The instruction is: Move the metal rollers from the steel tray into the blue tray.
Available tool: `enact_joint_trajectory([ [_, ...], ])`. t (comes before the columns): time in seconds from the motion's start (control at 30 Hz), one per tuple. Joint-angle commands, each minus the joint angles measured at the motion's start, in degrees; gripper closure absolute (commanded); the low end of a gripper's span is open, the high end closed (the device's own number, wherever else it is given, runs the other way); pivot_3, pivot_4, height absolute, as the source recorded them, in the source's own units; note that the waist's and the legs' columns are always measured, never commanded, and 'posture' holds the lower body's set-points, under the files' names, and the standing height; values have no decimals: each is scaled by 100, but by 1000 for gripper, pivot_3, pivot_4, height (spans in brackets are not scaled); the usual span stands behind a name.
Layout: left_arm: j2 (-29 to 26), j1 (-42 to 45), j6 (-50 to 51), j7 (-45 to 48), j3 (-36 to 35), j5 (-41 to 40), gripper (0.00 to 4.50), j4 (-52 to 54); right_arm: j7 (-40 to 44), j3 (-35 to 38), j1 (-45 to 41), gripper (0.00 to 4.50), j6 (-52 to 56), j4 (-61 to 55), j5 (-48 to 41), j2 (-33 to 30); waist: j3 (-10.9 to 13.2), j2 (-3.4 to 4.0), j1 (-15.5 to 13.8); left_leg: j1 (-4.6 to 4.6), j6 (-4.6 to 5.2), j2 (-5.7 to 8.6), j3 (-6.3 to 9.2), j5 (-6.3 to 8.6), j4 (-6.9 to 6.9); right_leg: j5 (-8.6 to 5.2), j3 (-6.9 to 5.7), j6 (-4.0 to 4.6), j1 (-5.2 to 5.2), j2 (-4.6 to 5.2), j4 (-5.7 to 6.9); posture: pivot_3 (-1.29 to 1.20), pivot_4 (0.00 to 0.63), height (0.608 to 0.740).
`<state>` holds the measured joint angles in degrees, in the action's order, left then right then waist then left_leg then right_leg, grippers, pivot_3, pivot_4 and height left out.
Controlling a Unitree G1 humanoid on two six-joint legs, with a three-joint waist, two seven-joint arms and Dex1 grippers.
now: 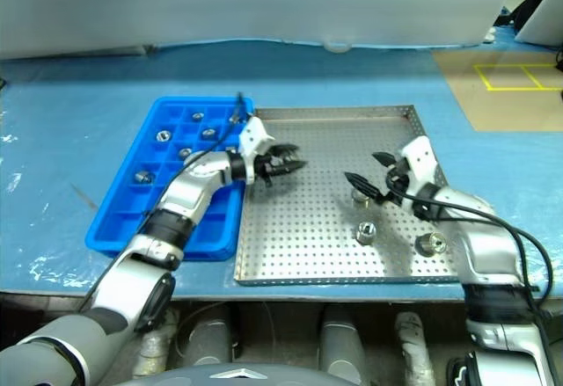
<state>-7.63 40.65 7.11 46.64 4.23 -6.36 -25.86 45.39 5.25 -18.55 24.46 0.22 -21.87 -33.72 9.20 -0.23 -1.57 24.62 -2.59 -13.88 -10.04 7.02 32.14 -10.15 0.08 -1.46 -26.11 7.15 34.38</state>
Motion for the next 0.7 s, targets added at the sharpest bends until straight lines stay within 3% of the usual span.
enact_joint_trajectory([
  [0.03, 121, -611, 145, -1288, -448, 42, 2781, 1376, 388, -370, -648, 0, -393, 621, 165, 215, 1, -1, -58, 1, 1, -1, 0, 1, 1, 0, 0, 0, 0, -1, -1, 65, 150, 740],
  [0.3, 365, -2087, 450, -3445, -840, 682, 2781, 3948, 1192, -1039, -2067, 0, -1233, 2600, 637, 932, 2, -2, -462, 43, 3, -11, 13, 0, 10, 1, -28, 4, -17, 1, -1, 296, 150, 740],
  [0.7, 352, -4113, 1316, -4450, -1053, 1259, 2781, 5974, 1770, -1271, -2731, 0, -1991, 4011, 1072, 1560, 2, -3, -948, 54, -1, -13, 47, 1, 9, -2, -55, 5, -9, 2, -4, 429, 150, 740],
])
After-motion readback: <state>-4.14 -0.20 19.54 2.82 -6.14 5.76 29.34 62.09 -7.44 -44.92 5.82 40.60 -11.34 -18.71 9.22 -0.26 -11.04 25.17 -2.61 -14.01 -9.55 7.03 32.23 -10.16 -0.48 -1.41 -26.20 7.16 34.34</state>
